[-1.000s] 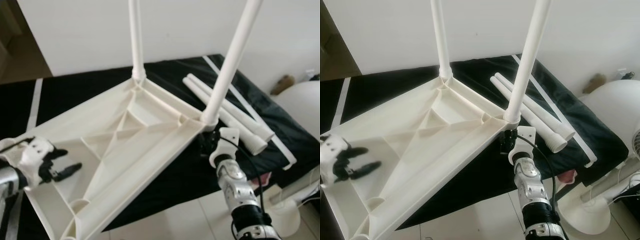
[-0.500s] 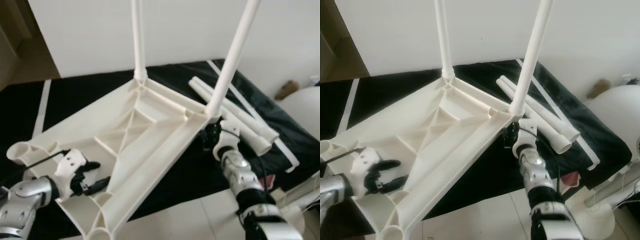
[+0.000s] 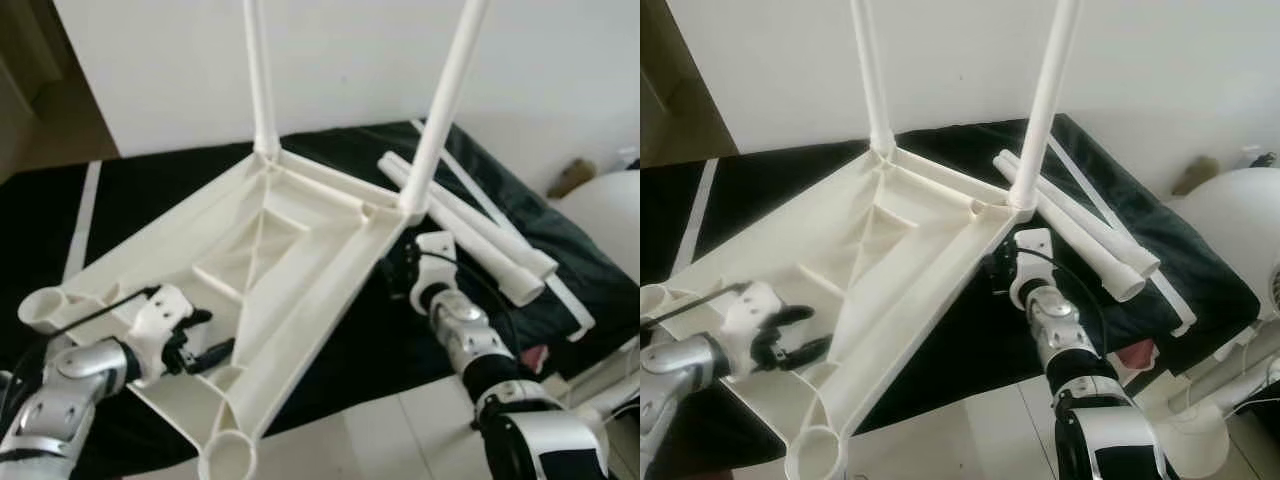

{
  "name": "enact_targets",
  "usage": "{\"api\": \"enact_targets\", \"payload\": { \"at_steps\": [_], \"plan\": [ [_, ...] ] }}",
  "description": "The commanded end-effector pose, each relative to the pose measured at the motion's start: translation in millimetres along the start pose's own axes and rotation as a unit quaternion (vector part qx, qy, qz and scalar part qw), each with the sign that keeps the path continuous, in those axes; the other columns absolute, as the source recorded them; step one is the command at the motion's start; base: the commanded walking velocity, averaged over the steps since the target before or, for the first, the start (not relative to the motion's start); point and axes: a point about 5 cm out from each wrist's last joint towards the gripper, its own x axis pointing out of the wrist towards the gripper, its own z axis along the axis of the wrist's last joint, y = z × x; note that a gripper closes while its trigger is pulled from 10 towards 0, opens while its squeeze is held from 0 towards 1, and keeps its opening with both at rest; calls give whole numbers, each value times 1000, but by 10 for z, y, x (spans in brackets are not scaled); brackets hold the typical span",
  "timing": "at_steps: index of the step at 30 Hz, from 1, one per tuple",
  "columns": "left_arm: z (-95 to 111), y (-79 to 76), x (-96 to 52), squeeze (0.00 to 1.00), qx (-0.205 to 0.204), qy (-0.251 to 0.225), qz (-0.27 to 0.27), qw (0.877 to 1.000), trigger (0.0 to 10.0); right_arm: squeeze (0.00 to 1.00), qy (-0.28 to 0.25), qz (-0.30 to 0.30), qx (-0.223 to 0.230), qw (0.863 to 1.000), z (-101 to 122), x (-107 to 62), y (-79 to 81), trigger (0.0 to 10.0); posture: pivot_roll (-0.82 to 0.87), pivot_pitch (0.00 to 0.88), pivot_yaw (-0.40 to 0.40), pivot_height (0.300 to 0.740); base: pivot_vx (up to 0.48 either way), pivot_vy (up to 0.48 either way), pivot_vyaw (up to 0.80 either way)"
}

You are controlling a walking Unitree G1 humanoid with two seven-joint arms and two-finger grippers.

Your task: Building children table

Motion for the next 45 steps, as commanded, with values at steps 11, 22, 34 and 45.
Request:
{"api": "enact_targets", "payload": {
  "at_steps": [11,22,34,45],
  "plan": [
    [176,345,-207,0,18,-29,32,999,10000,0,-25,55,-23,998,37,25,186,10000,8,8,-15,740,0,0,0],
    [378,642,-399,0,-25,-130,84,988,10000,0,-57,-8,-1,998,58,-44,-23,10000,14,24,-13,740,0,0,0],
    [492,581,-162,0,-30,-167,55,984,10000,0,-79,91,16,993,176,66,294,10000,-1,26,12,740,0,0,0],
    [473,496,-38,0,-26,-159,27,987,10000,0,-79,193,-7,978,282,139,623,10000,9,24,10,740,0,0,0]
  ]
}}
